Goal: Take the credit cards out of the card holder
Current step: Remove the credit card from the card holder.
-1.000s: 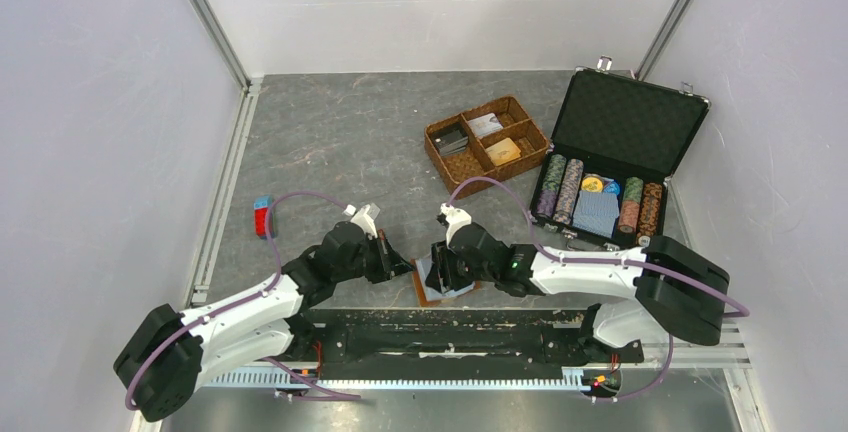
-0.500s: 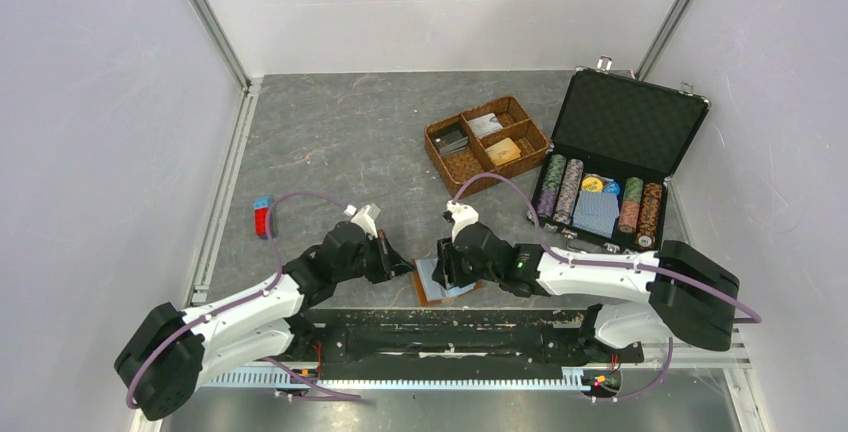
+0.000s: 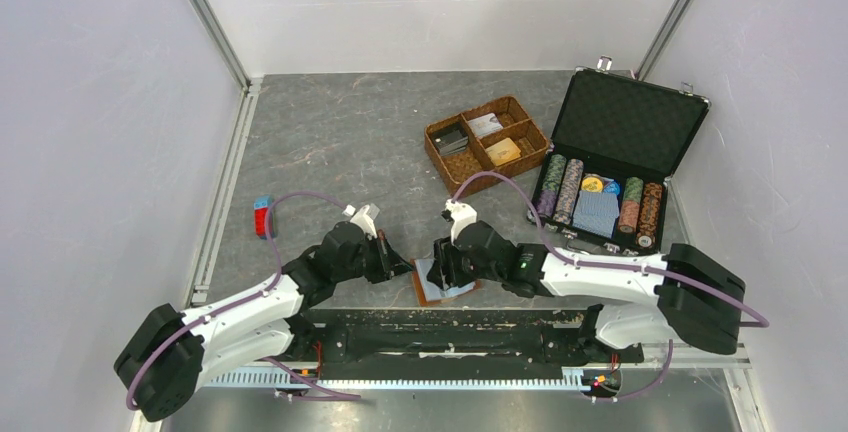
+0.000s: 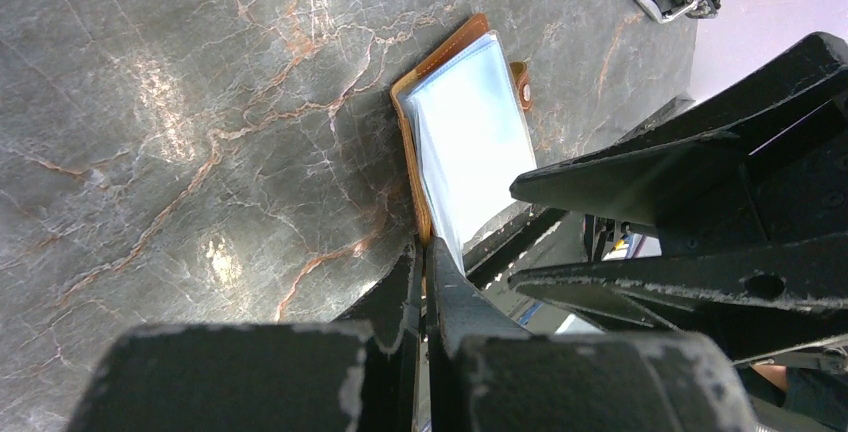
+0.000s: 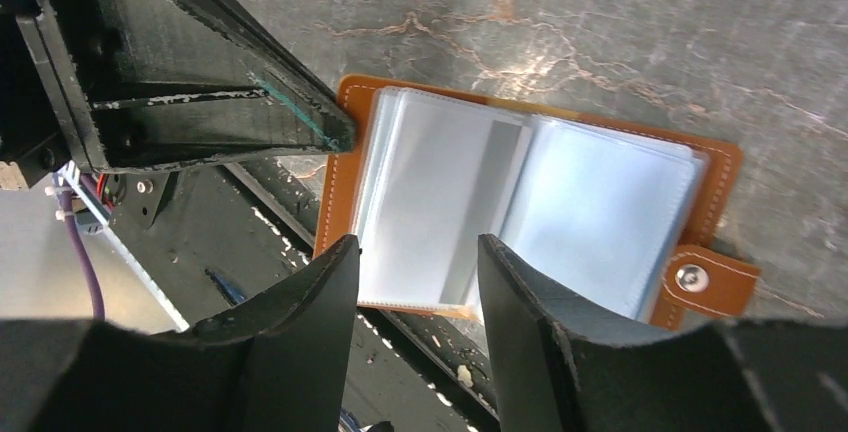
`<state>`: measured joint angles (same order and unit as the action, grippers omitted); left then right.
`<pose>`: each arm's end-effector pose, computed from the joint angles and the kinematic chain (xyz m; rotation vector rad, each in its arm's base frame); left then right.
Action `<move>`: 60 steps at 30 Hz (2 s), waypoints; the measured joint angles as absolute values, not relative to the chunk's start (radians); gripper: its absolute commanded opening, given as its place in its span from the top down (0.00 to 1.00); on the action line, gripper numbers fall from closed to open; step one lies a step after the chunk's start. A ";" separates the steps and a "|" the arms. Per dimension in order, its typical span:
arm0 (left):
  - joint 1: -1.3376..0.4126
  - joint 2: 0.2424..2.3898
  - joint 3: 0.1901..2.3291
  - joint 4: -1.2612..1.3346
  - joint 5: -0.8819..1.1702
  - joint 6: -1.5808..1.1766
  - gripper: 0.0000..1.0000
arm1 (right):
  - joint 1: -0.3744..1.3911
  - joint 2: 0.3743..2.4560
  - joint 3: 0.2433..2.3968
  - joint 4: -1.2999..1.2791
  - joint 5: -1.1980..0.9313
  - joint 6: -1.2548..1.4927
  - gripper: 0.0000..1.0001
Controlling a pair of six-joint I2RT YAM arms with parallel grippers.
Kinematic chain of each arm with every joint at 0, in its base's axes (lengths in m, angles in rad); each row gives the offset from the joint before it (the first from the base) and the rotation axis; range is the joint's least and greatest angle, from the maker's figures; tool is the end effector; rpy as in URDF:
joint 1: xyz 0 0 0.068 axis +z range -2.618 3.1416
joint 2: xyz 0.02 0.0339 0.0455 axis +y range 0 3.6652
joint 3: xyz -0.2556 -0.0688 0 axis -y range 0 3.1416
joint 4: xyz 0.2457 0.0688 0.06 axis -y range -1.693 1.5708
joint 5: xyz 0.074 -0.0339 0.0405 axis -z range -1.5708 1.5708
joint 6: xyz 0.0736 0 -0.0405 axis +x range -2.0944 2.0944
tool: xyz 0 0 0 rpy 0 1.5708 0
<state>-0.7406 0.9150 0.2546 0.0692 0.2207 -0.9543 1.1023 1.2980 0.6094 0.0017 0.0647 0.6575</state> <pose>0.1486 -0.1577 0.1315 -0.1152 2.4060 -1.1373 0.1365 0.2593 0.1563 -0.4944 2.3532 0.8271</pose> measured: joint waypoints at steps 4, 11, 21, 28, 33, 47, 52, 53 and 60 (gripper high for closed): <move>-0.741 0.913 0.255 0.069 0.221 -0.954 0.98 | 1.102 1.333 0.609 0.038 0.019 0.659 0.47; -0.741 0.905 0.249 0.069 0.221 -0.954 0.98 | 1.105 1.385 0.609 0.062 -0.046 0.661 0.47; -0.741 0.904 0.247 0.069 0.221 -0.954 0.98 | 1.109 1.393 0.609 0.066 -0.049 0.661 0.51; -0.741 0.904 0.247 0.069 0.221 -0.954 0.98 | 1.113 1.401 0.613 0.040 -0.023 0.659 0.52; -0.741 0.904 0.247 0.069 0.221 -0.954 0.98 | 1.125 1.401 0.635 0.014 0.010 0.651 0.53; -0.741 0.904 0.247 0.069 0.221 -0.954 0.98 | 1.142 1.401 0.668 -0.072 0.089 0.630 0.54; -0.741 0.904 0.247 0.070 0.221 -0.954 0.98 | 1.144 1.401 0.670 -0.070 0.082 0.628 0.53; -0.741 0.904 0.247 0.069 0.221 -0.954 0.98 | 1.145 1.401 0.670 -0.067 0.080 0.627 0.53; -0.741 0.907 0.247 0.070 0.222 -0.954 0.98 | 1.147 1.401 0.672 -0.052 0.053 0.628 0.52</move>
<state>-0.7406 0.9070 0.2470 0.0696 0.2222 -0.9539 1.1465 1.4010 0.6716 -0.0517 0.0528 0.6277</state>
